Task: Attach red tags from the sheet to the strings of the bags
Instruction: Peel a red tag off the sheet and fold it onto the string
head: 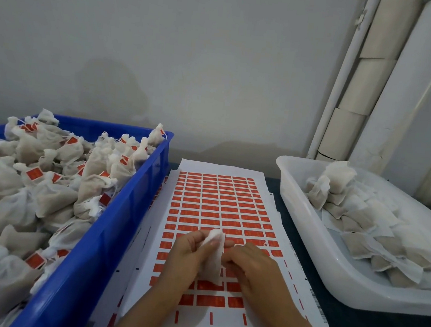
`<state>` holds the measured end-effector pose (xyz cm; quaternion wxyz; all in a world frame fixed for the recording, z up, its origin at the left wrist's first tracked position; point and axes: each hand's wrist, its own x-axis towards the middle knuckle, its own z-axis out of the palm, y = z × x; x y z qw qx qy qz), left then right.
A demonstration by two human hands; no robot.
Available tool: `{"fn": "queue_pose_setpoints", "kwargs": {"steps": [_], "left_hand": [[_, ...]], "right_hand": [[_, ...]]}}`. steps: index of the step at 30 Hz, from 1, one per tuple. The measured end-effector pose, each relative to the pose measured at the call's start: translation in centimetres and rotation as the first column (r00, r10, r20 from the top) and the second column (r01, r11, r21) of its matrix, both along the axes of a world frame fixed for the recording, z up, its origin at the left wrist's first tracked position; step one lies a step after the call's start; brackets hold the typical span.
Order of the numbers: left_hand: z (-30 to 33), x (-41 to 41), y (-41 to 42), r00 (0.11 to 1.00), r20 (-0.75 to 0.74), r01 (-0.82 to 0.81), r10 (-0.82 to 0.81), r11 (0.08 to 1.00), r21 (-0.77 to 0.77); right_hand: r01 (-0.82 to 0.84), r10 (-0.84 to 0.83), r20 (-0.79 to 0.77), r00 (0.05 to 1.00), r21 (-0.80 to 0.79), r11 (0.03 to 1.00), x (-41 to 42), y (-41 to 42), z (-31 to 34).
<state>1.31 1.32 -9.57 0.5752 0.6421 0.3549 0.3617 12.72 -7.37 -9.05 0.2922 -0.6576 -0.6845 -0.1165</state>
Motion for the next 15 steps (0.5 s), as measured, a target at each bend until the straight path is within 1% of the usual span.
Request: {"fn": "queue_pose_setpoints", "kwargs": {"steps": [2, 5, 7, 8, 9, 12, 13, 14, 15], "left_hand": [[-0.13, 0.05, -0.1, 0.999, -0.037, 0.02, -0.017, 0.995, 0.1], [-0.29, -0.07, -0.33, 0.995, -0.088, 0.058, -0.04, 0.974, 0.217], [-0.61, -0.06, -0.4, 0.99, -0.132, 0.086, -0.047, 0.946, 0.311], [-0.65, -0.03, -0.47, 0.989, -0.142, 0.089, -0.042, 0.933, 0.348], [-0.5, -0.04, -0.6, 0.987, -0.153, 0.096, -0.042, 0.926, 0.366], [-0.64, -0.05, -0.69, 0.991, -0.131, 0.084, -0.034, 0.912, 0.401], [-0.61, -0.04, -0.76, 0.993, -0.117, 0.067, -0.024, 0.926, 0.372], [-0.77, -0.06, -0.63, 0.996, -0.087, 0.047, -0.019, 0.942, 0.331], [-0.75, -0.1, -0.62, 0.996, -0.087, 0.044, -0.019, 0.955, 0.295]], "right_hand": [[0.007, -0.007, -0.032, 0.999, 0.004, 1.0, -0.05, -0.26, 0.02], [0.033, -0.033, 0.003, 0.999, 0.078, 0.996, -0.13, -0.18, -0.1], [0.078, -0.08, 0.01, 0.997, 0.128, 0.989, -0.38, -0.13, -0.18], [0.094, -0.093, -0.008, 0.996, 0.122, 0.988, -0.51, -0.17, 0.02], [0.109, -0.108, -0.019, 0.994, 0.134, 0.985, -0.46, -0.06, 0.1], [0.12, -0.111, -0.098, 0.989, 0.099, 0.988, -0.13, -0.21, -0.04], [0.123, -0.115, -0.084, 0.99, 0.092, 0.988, 0.03, -0.06, -0.39], [0.166, -0.161, -0.054, 0.985, 0.097, 0.981, 0.01, -0.11, -0.19], [0.207, -0.206, -0.02, 0.978, 0.106, 0.973, 0.18, -0.17, -0.37]]}}
